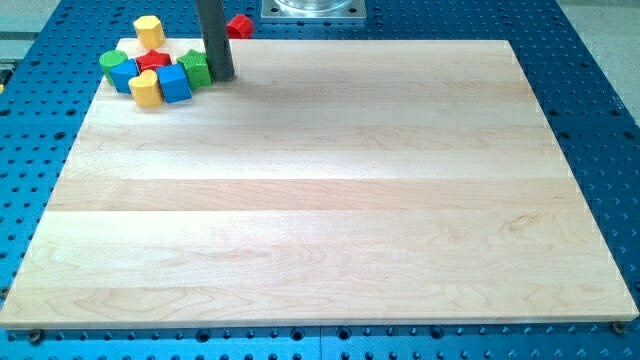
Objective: Keep the green circle above the triangle
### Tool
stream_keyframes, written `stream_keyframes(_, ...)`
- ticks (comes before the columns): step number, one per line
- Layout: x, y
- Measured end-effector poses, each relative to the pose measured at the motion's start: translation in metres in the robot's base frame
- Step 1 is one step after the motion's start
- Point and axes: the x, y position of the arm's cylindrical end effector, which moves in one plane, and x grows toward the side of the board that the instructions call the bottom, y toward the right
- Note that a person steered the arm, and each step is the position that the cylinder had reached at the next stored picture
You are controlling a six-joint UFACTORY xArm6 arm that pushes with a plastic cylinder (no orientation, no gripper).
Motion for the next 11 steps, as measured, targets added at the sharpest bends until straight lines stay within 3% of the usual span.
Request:
stream_keyframes(1,-0.002,0.0)
stream_keyframes(2,-0.032,0.013)
stream_keyframes(3,-0.069,-0.027)
stream_keyframes(6,-0.053,-0.17)
stream_keyframes(8,-0.037,-0.171)
stream_keyframes(9,-0.008,-0.171)
stream_keyframes(11,-0.005,-0.15)
